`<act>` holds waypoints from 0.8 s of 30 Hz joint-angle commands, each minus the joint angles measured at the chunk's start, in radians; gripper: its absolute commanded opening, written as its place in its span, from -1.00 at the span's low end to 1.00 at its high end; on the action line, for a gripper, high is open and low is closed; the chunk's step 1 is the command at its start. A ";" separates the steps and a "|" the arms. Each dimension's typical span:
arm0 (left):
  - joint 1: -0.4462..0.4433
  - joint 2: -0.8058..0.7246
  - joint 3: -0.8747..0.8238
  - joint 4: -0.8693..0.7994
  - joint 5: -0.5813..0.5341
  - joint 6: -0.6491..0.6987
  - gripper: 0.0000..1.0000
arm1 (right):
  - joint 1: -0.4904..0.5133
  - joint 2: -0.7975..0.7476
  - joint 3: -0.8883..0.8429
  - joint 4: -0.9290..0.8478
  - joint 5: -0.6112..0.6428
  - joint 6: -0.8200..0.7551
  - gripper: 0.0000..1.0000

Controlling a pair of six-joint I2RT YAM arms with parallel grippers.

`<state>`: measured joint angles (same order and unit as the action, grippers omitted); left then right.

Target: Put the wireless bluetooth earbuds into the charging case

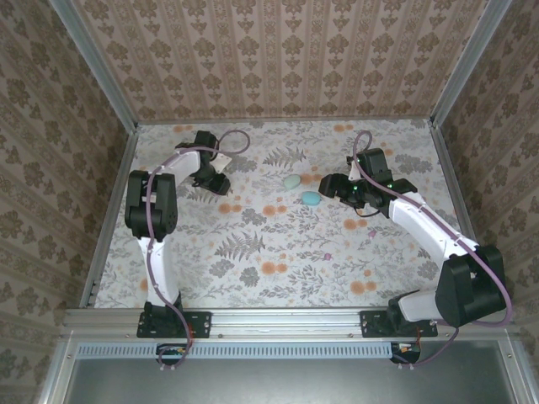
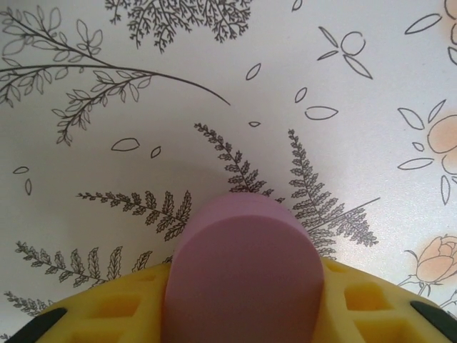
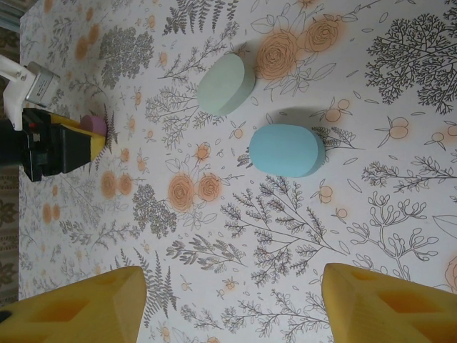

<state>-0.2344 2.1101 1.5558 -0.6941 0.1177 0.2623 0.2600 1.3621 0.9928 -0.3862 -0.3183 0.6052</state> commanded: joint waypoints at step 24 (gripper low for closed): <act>-0.300 -0.709 -0.298 0.197 0.533 0.387 -0.46 | 0.137 -0.001 0.221 0.167 -0.480 0.166 0.21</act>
<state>-0.5297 1.4052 1.2201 -0.4679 0.6334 0.6006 0.3779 1.3437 1.1744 -0.2142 -0.7578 0.7609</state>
